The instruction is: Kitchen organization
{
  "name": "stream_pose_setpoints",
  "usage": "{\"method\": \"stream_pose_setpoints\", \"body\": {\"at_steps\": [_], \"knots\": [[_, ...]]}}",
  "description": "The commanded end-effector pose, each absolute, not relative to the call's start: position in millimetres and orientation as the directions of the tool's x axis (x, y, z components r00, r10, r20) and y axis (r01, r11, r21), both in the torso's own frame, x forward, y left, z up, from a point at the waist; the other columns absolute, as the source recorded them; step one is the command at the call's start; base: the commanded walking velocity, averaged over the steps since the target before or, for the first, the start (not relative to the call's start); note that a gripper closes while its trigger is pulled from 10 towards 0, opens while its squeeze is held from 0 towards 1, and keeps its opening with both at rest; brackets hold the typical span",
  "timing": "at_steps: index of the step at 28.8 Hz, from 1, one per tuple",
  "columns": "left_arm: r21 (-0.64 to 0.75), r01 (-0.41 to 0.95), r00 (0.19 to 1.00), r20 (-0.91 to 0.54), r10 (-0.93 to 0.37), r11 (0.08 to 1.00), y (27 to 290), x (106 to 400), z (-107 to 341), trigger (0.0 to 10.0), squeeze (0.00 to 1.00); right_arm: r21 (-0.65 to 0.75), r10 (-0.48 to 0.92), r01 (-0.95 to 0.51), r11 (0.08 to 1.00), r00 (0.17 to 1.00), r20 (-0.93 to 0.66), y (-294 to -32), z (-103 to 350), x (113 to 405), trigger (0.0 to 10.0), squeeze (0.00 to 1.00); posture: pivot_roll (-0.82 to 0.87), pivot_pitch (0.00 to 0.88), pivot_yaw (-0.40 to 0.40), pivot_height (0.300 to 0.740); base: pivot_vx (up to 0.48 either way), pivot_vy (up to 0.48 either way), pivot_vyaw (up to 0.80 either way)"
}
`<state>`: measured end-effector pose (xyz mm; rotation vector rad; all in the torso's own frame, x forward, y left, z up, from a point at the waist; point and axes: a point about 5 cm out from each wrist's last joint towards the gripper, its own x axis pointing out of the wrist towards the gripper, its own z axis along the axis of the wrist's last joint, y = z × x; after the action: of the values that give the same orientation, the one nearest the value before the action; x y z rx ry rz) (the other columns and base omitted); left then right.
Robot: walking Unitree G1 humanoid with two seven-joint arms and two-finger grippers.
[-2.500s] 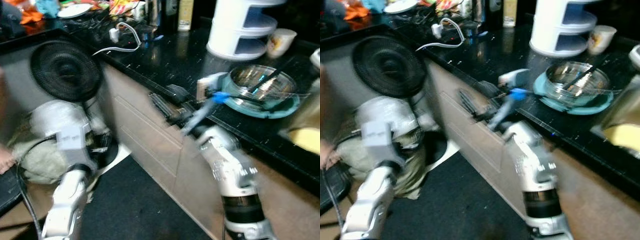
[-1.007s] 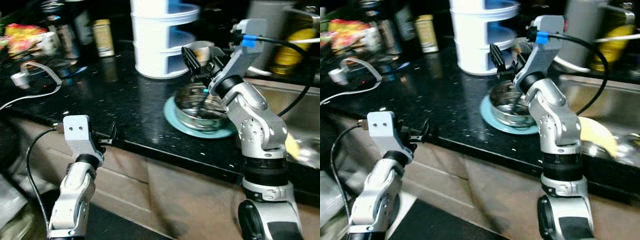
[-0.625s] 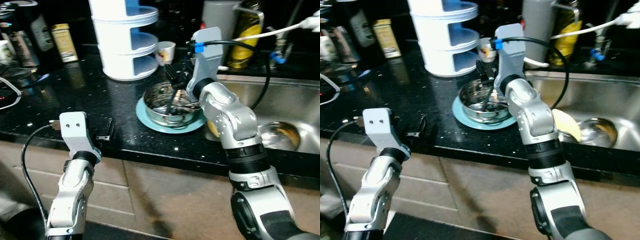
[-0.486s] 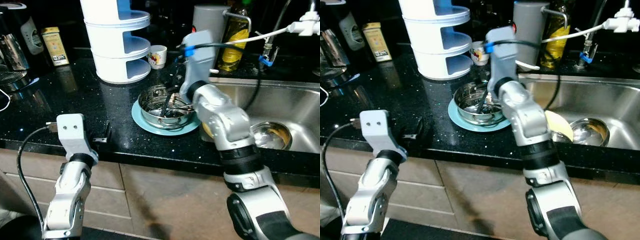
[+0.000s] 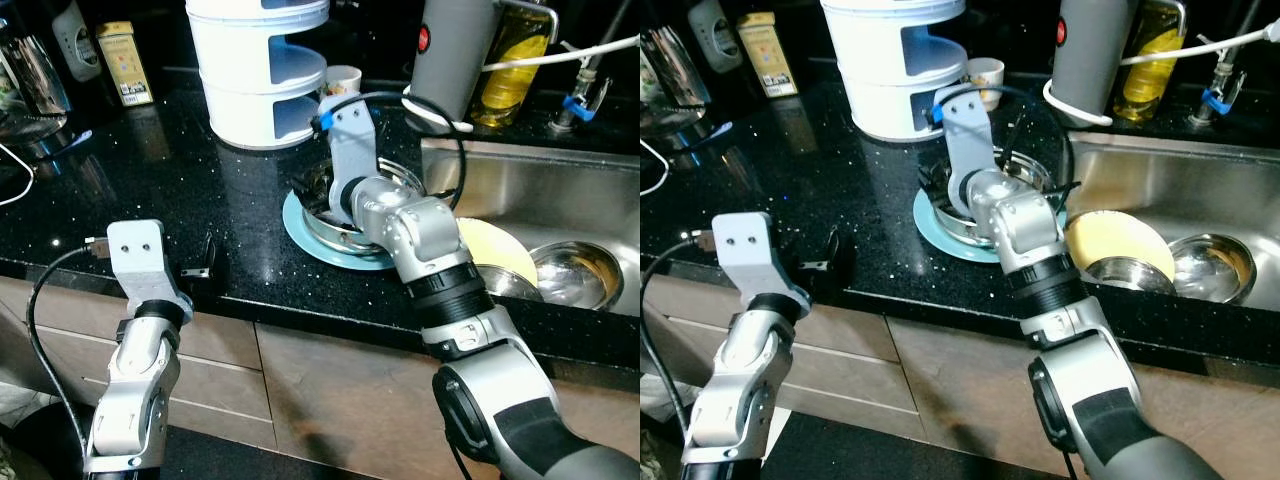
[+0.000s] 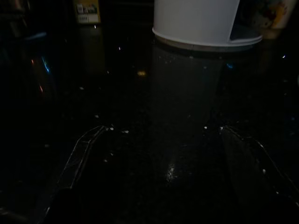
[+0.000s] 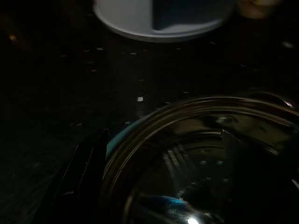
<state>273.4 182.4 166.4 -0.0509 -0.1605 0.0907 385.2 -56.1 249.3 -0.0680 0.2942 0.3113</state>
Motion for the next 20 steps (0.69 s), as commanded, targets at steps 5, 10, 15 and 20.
{"method": "stream_pose_setpoints", "body": {"at_steps": [5, 10, 15, 20], "knots": [[-0.038, -0.109, 0.982, 0.149, 0.114, 0.993, 186, 265, 167, 10.0, 0.0, 0.028, 0.235, -0.236, 0.971, 0.931, -0.28, -74, 272, 394, 10.0, 0.0, 0.08, 0.0, -0.035, 0.74, 0.0, 0.0, 0.0], [-0.038, -0.115, 0.982, 0.148, 0.119, 0.993, 187, 265, 167, 10.0, 0.0, 0.032, 0.222, -0.222, 0.975, 0.936, -0.274, -81, 280, 395, 10.0, 0.0, 0.07, 0.0, -0.035, 0.74, 0.0, 0.0, 0.0], [-0.043, -0.105, 0.983, 0.145, 0.11, 0.994, 182, 266, 166, 10.0, 0.0, -0.034, 0.13, -0.149, 0.988, 0.936, -0.327, -100, 281, 397, 10.0, 0.0, 0.06, 0.0, -0.032, 0.74, 0.0, 0.0, 0.0], [-0.04, -0.105, 0.983, 0.15, 0.11, 0.994, 181, 266, 169, 10.0, 0.0, -0.033, 0.175, -0.212, 0.977, 0.877, -0.447, -88, 254, 391, 10.0, 0.0, 0.06, 0.0, -0.043, 0.74, 0.0, 0.0, 0.0]]}}
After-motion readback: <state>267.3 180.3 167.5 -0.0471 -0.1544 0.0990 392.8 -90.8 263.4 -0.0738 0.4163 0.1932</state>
